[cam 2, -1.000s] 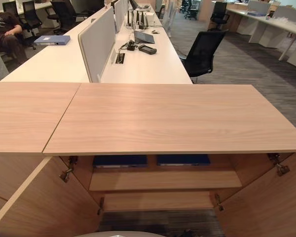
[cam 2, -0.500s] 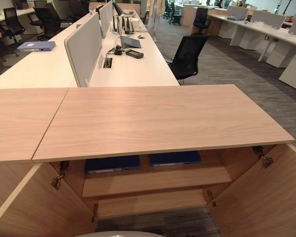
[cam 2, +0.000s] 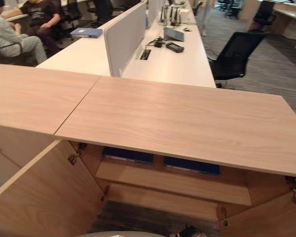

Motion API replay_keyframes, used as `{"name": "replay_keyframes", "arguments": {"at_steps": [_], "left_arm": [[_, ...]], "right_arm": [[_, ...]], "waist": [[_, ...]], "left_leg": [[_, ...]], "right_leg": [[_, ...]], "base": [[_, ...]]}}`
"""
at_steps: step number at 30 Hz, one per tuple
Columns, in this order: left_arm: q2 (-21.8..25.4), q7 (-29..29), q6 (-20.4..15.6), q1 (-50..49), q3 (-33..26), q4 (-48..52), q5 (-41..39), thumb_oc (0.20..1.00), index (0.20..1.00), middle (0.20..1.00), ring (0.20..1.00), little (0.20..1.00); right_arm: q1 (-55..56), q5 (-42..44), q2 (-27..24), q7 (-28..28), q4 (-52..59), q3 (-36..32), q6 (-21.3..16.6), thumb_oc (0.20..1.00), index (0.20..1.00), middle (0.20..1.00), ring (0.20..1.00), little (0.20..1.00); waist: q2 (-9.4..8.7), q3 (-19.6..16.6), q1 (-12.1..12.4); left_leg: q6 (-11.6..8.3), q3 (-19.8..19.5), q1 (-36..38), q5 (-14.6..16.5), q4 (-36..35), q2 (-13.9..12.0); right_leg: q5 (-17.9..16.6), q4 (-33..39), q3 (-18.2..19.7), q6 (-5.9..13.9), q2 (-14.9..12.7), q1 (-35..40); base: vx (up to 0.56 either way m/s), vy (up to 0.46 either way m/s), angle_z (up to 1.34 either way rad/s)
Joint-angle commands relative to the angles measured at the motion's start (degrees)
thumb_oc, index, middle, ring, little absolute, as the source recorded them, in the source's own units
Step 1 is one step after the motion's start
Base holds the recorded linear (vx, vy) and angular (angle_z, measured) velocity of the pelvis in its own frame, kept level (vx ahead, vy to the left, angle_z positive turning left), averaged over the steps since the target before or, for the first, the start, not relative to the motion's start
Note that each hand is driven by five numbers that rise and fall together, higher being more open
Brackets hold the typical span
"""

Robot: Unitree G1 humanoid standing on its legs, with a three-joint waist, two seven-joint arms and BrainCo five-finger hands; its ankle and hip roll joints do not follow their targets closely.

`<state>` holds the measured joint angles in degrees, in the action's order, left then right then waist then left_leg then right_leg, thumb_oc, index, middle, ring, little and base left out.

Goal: Put the empty folder in the office cabinet

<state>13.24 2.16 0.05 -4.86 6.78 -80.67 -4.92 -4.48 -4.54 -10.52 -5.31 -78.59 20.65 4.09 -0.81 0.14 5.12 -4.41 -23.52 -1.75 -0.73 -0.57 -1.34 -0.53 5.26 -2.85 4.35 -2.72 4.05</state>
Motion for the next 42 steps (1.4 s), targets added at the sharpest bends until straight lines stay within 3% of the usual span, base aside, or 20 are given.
{"name": "replay_keyframes", "arguments": {"at_steps": [1, 2, 3, 6, 7, 8, 9, 10, 11, 13, 17, 22, 28, 33, 36, 42], "left_arm": [[0.79, 0.76, 0.03, 2.99, -1.16, -1.07, -2.39, 1.000, 1.000, 1.000, 1.000, 1.000], [0.79, 0.76, 0.03, 3.00, -1.16, -1.06, -2.40, 1.000, 1.000, 1.000, 1.000, 1.000], [0.57, 1.02, -0.05, 3.03, -0.83, -0.77, -2.52, 1.000, 1.000, 1.000, 1.000, 1.000], [0.39, 2.04, -0.43, 3.79, -0.93, -0.11, -3.83, 1.000, 1.000, 1.000, 1.000, 1.000], [0.25, 2.52, -0.68, 4.23, -0.98, 0.21, -4.25, 1.000, 1.000, 1.000, 1.000, 1.000], [0.24, 2.52, -0.68, 4.28, -0.97, 0.20, -4.25, 1.000, 1.000, 1.000, 1.000, 1.000], [0.47, 3.36, -0.82, 5.16, -1.92, 0.57, -5.33, 1.000, 1.000, 1.000, 1.000, 1.000], [0.47, 3.36, -0.81, 5.19, -1.92, 0.56, -5.33, 1.000, 1.000, 1.000, 1.000, 1.000], [0.78, 3.61, -0.87, 5.38, -2.59, 0.50, -5.78, 1.000, 1.000, 1.000, 1.000, 1.000], [1.25, 3.60, -0.99, 4.34, -4.28, 0.41, -5.85, 1.000, 1.000, 1.000, 1.000, 1.000], [1.79, 3.61, -1.30, 3.17, -4.84, 0.67, -4.30, 1.000, 1.000, 1.000, 1.000, 1.000], [1.90, 3.36, -1.89, 2.57, -5.50, 1.91, -4.56, 1.000, 1.000, 1.000, 1.000, 1.000], [2.66, 3.04, -2.34, 2.50, -6.71, 2.95, -5.55, 1.000, 1.000, 1.000, 1.000, 1.000], [4.16, 3.11, -2.52, 2.76, -8.19, 2.72, -5.46, 1.000, 1.000, 1.000, 1.000, 1.000], [5.81, 3.10, -2.34, 1.90, -10.21, 1.65, -4.97, 1.000, 1.000, 1.000, 1.000, 1.000], [10.11, 3.97, -2.48, 1.34, -14.01, 1.82, -4.62, 1.000, 1.000, 1.000, 1.000, 1.000]], "right_arm": [[0.62, 0.75, 2.08, -0.98, 0.05, 1.69, -0.54, 1.000, 1.000, 1.000, 1.000, 1.000], [0.61, 0.75, 2.09, -0.99, 0.03, 1.69, -0.55, 1.000, 1.000, 1.000, 1.000, 1.000], [0.30, 0.95, 2.13, -1.27, 0.31, 2.42, -0.83, 1.000, 1.000, 1.000, 1.000, 1.000], [-0.65, 1.01, 1.50, -2.07, 0.90, 3.07, -1.52, 1.000, 1.000, 1.000, 1.000, 1.000], [-0.93, 0.99, 1.01, -2.40, 1.09, 3.07, -1.74, 1.000, 1.000, 1.000, 1.000, 1.000], [-0.96, 0.98, 1.00, -2.40, 1.08, 3.05, -1.74, 1.000, 1.000, 1.000, 1.000, 1.000], [-1.97, 0.80, -0.36, -2.61, 1.08, 2.77, -1.63, 1.000, 1.000, 1.000, 1.000, 1.000], [-1.99, 0.80, -0.36, -2.61, 1.07, 2.76, -1.63, 1.000, 1.000, 1.000, 1.000, 1.000], [-2.41, 0.82, -0.70, -2.65, 0.79, 2.52, -1.51, 1.000, 1.000, 1.000, 1.000, 1.000], [-2.61, 0.78, -1.33, -2.43, -0.38, 1.57, -1.23, 1.000, 1.000, 1.000, 1.000, 1.000], [-1.52, -0.11, -2.16, -2.24, -2.17, 0.87, -1.13, 1.000, 1.000, 1.000, 1.000, 1.000], [-0.51, -0.21, -2.35, -1.68, -1.78, 0.61, -1.34, 1.000, 1.000, 1.000, 1.000, 1.000], [-0.72, 0.23, -2.44, -1.46, -1.05, -0.48, -1.57, 1.000, 1.000, 1.000, 1.000, 1.000], [-0.72, -0.58, -2.57, -0.72, -0.68, -1.36, -1.25, 1.000, 1.000, 1.000, 1.000, 1.000], [-0.33, -1.37, -2.48, -0.09, -0.73, -2.79, -0.57, 1.000, 1.000, 1.000, 1.000, 1.000], [0.47, -2.22, -1.83, 0.89, -1.16, -3.85, 0.07, 1.000, 1.000, 1.000, 1.000, 1.000]], "waist": [[-1.75, 0.22, 1.45], [-1.72, 0.24, 1.24], [-1.73, 0.92, 2.32], [-1.72, 2.08, 3.10], [-1.68, 2.99, 3.11], [-1.69, 2.83, 2.89], [-1.66, 4.72, 2.62], [-1.68, 4.61, 2.56], [-1.81, 5.11, 2.55], [-1.77, 5.14, 2.98], [-1.70, 3.79, 3.15], [-1.05, 2.68, 3.31], [0.18, 1.55, 4.48], [1.03, 0.73, 5.17], [1.59, 0.07, 5.44], [1.94, -0.38, 5.66]], "left_leg": [[2.00, -6.59, -2.96, -1.63, -0.17, 5.03], [1.95, -6.82, -2.93, -1.67, -0.23, 5.01], [0.56, -9.37, -3.24, -2.36, -0.46, 3.86], [-1.35, -11.63, -5.68, -4.02, -0.23, 2.93], [-1.48, -9.32, -6.97, -4.17, 0.35, 2.37], [-1.47, -9.54, -7.29, -4.31, 0.45, 2.54], [-0.39, 0.74, -9.62, -4.15, 2.26, 0.40], [-0.36, 0.68, -9.82, -4.24, 2.31, 0.48], [0.19, 5.33, -10.43, -4.15, 3.20, -0.61], [0.13, 9.67, -8.96, -2.89, 4.23, -2.71], [-0.04, 9.66, -4.68, -0.46, 3.61, -4.25], [-0.76, 10.29, -1.30, -0.40, 0.46, -5.22], [0.00, 11.09, -0.72, 0.36, -1.14, -3.60], [2.14, 10.36, -0.88, 2.60, -0.57, 0.82], [4.02, 10.33, -0.09, 3.15, -1.53, 4.92], [5.64, 11.85, 1.21, 2.98, -3.34, 8.07]], "right_leg": [[2.51, -4.80, 0.65, 1.74, -0.93, -4.60], [2.54, -4.78, 0.43, 1.71, -0.92, -4.52], [3.17, -4.05, -1.67, 0.85, 0.39, -3.78], [4.05, -2.84, -5.67, -0.18, 1.62, -3.12], [4.71, -2.89, -6.74, -0.39, 1.61, -2.83], [4.64, -2.88, -6.97, -0.31, 1.52, -3.02], [4.92, -3.03, -9.57, -0.55, 0.91, -2.66], [4.86, -3.02, -9.63, -0.50, 0.86, -2.81], [4.75, -2.79, -10.89, -0.52, 0.57, -2.54], [4.46, -1.83, -13.19, -1.01, -0.06, -1.38], [4.65, -2.04, -16.65, -1.45, -1.54, -1.79], [2.96, -0.76, -19.76, -1.01, -2.45, -2.32], [-0.03, -0.26, -21.65, 0.91, -5.11, -2.71], [-3.27, -1.33, -22.63, 3.40, -10.33, -3.92], [-6.04, -1.59, -23.24, 5.69, -14.75, -4.77], [-7.61, -1.76, -23.85, 7.34, -18.02, -5.08]], "base": [[0.01, -0.310, 1.23], [0.03, -0.316, 1.03], [0.02, -0.301, 0.94], [-0.02, -0.246, 0.64], [-0.05, -0.187, 0.71], [-0.10, -0.096, 0.64], [-0.08, -0.048, 0.75], [-0.11, -0.087, 0.82], [-0.04, -0.059, 0.71], [0.00, -0.072, 0.40], [0.00, 0.036, 0.42], [-0.05, 0.129, 0.59], [-0.10, 0.236, 0.33], [-0.09, 0.290, 0.12], [-0.09, 0.357, 0.12], [-0.06, 0.235, 0.04]]}}
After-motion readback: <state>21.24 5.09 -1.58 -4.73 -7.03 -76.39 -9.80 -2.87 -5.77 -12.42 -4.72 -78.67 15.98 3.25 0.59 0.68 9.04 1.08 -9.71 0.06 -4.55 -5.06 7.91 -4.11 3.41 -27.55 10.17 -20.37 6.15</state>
